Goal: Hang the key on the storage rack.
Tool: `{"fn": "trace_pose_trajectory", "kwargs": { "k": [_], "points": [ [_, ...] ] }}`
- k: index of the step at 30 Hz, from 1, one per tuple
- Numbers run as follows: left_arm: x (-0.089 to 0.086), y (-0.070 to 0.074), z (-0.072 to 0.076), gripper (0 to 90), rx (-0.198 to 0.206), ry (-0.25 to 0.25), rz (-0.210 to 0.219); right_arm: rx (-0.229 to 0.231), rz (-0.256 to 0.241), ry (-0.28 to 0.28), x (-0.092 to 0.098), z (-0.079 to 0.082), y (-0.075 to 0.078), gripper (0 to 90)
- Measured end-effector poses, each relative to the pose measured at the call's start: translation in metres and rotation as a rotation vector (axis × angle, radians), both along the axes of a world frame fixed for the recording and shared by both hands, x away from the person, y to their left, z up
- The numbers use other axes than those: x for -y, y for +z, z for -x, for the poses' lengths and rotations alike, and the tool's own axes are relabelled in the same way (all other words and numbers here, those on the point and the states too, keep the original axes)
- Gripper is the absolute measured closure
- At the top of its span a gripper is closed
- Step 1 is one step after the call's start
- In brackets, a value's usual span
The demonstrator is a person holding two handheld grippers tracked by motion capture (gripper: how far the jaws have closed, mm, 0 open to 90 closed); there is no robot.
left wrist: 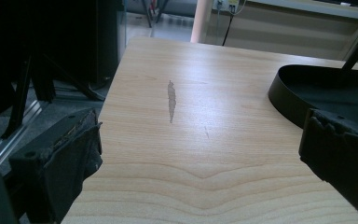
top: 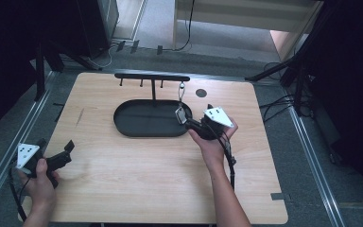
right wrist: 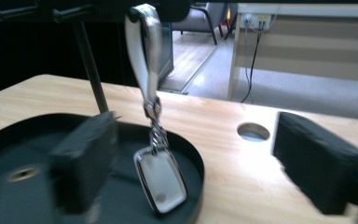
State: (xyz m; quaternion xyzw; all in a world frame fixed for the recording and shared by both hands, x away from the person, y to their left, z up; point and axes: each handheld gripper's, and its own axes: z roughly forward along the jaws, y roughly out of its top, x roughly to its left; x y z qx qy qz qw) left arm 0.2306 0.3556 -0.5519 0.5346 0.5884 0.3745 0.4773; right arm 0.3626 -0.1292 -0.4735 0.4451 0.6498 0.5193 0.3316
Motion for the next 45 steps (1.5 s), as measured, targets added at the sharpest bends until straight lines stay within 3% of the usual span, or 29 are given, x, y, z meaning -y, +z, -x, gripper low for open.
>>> {"fn": "trace_pose_trajectory", "kwargs": {
  "k": [4, 5, 8, 17, 45],
  "points": [
    [0.0, 0.0, 0.0, 0.0, 0.001, 0.001, 0.001, 0.004, 0.005, 0.023, 0.013, 0.011, 0.0, 5.1],
    [0.0, 0.0, 0.0, 0.0, 0.001, 0.001, 0.0, 0.015, 0.03, 0.037, 0.017, 0.015, -0.001, 0.1],
    [0.0, 0.0, 0.0, 0.0, 0.0, 0.001, 0.001, 0.024, 0.031, 0.052, 0.028, 0.023, -0.003, 0.0],
    [0.0, 0.0, 0.001, 0.0, 0.002, 0.0, -0.001, 0.029, 0.06, -0.002, 0.058, 0.042, -0.012, 0.0],
    [0.002, 0.0, 0.002, 0.0, 0.003, 0.003, -0.009, -0.008, 0.065, -0.123, 0.151, 0.1, -0.038, 0.0]
  ]
}}
